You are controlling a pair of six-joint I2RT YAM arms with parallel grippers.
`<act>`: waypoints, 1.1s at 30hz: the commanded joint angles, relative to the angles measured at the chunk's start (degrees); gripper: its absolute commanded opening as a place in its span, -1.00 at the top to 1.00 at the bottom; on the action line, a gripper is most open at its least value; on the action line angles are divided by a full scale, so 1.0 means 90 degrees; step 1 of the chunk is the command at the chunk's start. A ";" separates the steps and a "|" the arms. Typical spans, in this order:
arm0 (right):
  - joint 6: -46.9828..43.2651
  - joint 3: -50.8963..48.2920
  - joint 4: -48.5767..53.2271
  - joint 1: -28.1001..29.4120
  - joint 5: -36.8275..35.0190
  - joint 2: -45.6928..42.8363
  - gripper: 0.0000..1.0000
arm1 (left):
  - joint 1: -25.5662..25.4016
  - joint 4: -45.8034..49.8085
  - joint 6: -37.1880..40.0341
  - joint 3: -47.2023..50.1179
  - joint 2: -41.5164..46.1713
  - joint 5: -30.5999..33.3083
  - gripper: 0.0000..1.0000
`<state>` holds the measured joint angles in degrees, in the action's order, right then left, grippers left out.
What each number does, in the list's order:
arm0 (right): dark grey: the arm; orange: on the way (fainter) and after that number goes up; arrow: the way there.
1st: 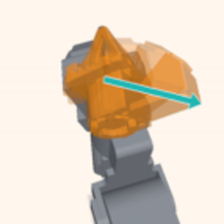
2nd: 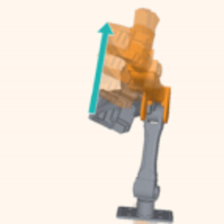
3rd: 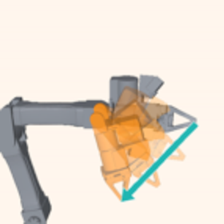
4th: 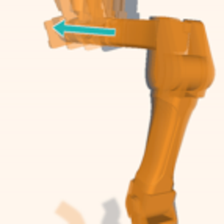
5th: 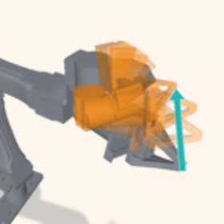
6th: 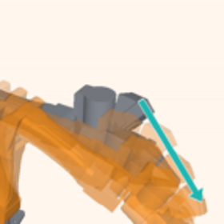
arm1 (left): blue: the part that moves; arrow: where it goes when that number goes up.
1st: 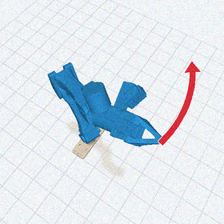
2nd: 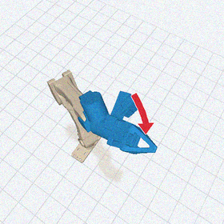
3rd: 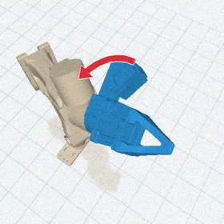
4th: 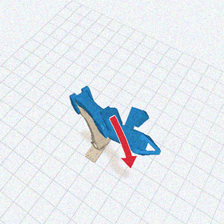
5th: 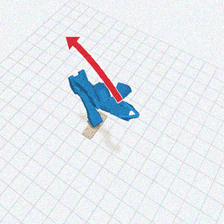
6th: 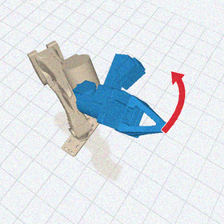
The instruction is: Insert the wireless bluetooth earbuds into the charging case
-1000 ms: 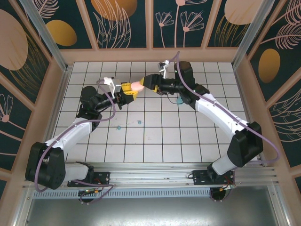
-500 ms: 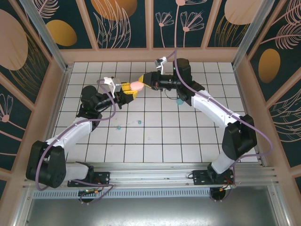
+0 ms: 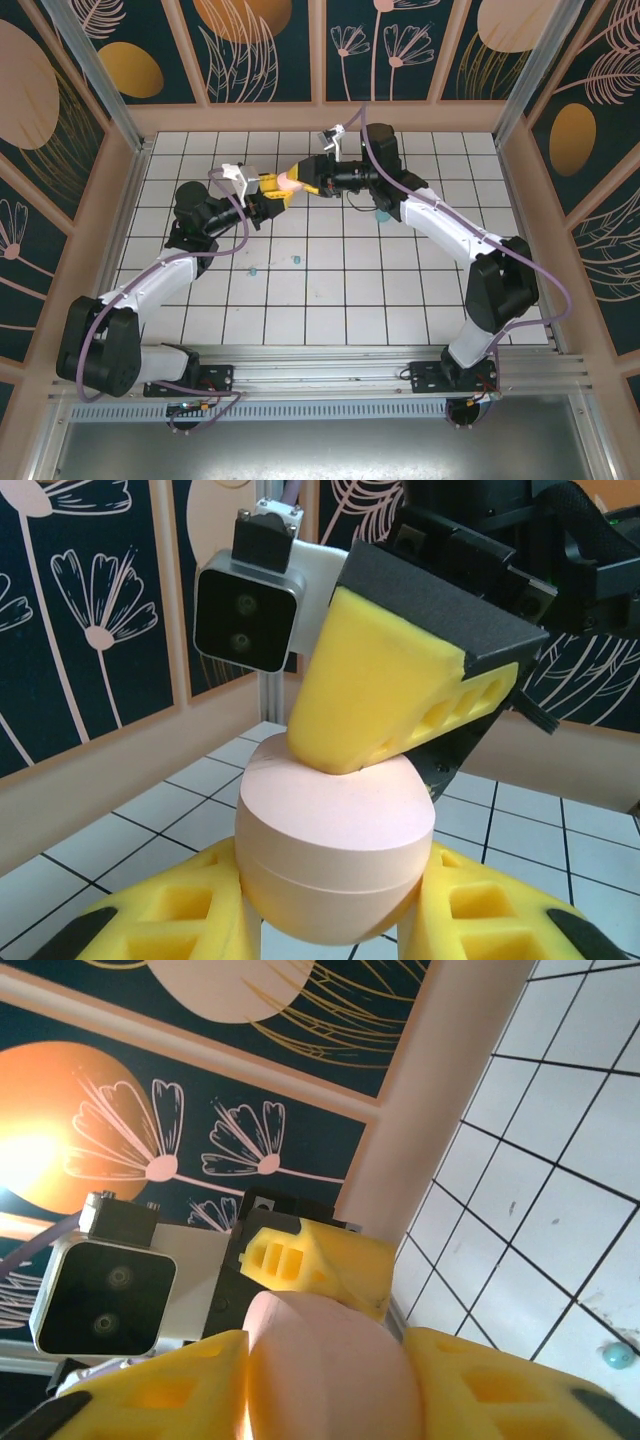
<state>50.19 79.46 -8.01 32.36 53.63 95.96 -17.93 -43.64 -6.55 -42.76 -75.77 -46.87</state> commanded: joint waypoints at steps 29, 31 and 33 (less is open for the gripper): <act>-0.2076 0.3525 0.3016 -0.0691 -0.2205 0.4684 0.76 | -0.0011 0.0923 0.0899 0.0644 0.1036 0.2944 -0.76; -0.2091 0.3488 0.2980 -0.0688 -0.2305 0.4778 0.75 | -0.0010 0.0857 0.0859 0.0693 0.0999 0.2900 -0.76; -0.2147 0.3505 0.3039 -0.0706 -0.2387 0.4859 0.69 | -0.0010 0.0782 0.0855 0.0718 0.0954 0.2864 -0.75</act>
<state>33.12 108.75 17.10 25.87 35.38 139.11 -18.33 -35.73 0.67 -36.93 -67.40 -20.49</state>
